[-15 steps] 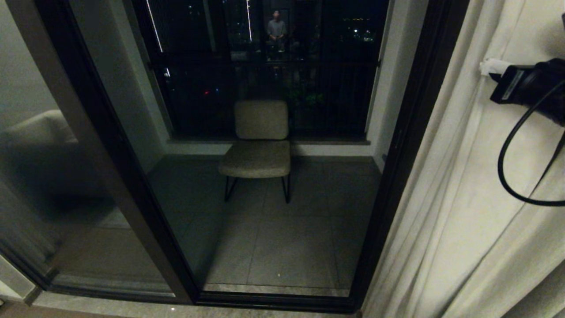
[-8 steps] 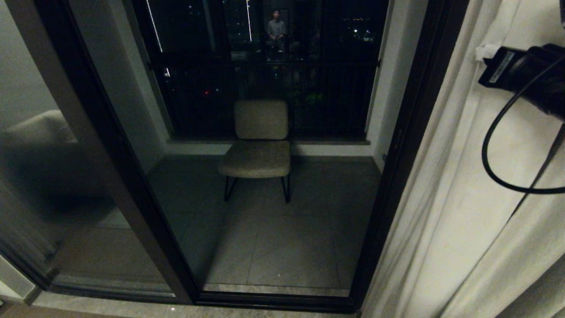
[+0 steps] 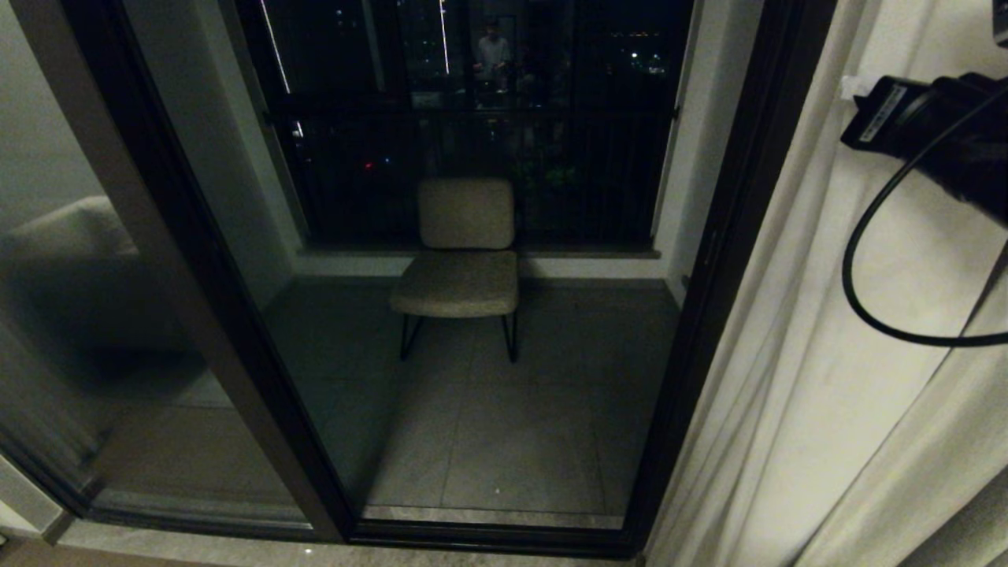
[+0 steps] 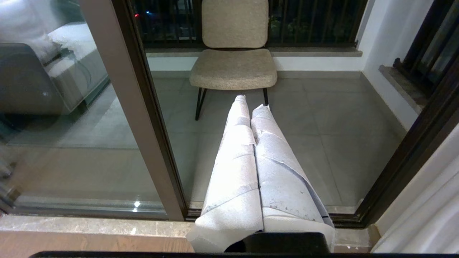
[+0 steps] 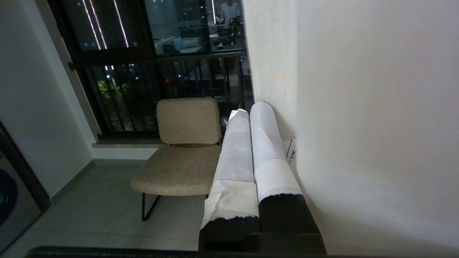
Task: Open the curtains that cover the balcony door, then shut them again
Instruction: Close the inner curtains on both sides
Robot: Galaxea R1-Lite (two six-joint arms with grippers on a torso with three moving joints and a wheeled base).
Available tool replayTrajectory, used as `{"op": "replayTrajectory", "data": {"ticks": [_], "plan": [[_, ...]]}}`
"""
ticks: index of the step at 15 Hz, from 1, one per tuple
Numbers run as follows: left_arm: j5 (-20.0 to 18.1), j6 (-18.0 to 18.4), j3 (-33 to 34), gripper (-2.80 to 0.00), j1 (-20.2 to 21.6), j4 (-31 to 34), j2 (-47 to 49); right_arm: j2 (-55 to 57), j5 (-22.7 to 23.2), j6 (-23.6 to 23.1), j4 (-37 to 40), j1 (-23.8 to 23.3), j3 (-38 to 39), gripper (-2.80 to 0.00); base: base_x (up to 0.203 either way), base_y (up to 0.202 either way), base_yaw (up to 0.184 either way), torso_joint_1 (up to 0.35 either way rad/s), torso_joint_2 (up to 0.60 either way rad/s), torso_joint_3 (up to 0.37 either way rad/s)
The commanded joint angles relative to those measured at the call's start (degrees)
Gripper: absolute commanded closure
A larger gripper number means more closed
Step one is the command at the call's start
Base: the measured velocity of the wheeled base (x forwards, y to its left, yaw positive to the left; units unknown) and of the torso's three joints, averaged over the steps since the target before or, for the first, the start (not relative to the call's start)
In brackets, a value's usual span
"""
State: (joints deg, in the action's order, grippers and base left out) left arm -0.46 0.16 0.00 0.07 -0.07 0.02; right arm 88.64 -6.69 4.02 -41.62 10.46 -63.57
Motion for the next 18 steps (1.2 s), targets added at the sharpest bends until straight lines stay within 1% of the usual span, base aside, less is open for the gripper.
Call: {"op": "replayTrajectory", "data": {"ticks": [1,12,15,17,18], "plan": [[0.0,0.0,0.0,0.0,0.0,0.0,0.0,-0.5,-1.1,0.0,-0.3,-0.2,0.6,0.0,0.0,0.0,0.0,0.0,0.0,0.0],[-0.1,0.0,0.0,0.0,0.0,0.0,0.0,-1.6,-1.6,-0.2,0.0,-2.2,1.3,0.0,0.0,0.0,0.0,0.0,0.0,0.0],[0.0,0.0,0.0,0.0,0.0,0.0,0.0,-3.5,-1.2,-1.0,0.6,-2.2,1.8,0.0,0.0,0.0,0.0,0.0,0.0,0.0],[0.0,0.0,0.0,0.0,0.0,0.0,0.0,-5.8,-0.9,-1.9,0.9,-2.1,3.9,0.0,0.0,0.0,0.0,0.0,0.0,0.0],[0.0,0.0,0.0,0.0,0.0,0.0,0.0,-7.1,-0.8,-2.3,0.9,-2.1,5.2,-2.63,0.0,0.0,0.0,0.0,0.0,0.0]]}}
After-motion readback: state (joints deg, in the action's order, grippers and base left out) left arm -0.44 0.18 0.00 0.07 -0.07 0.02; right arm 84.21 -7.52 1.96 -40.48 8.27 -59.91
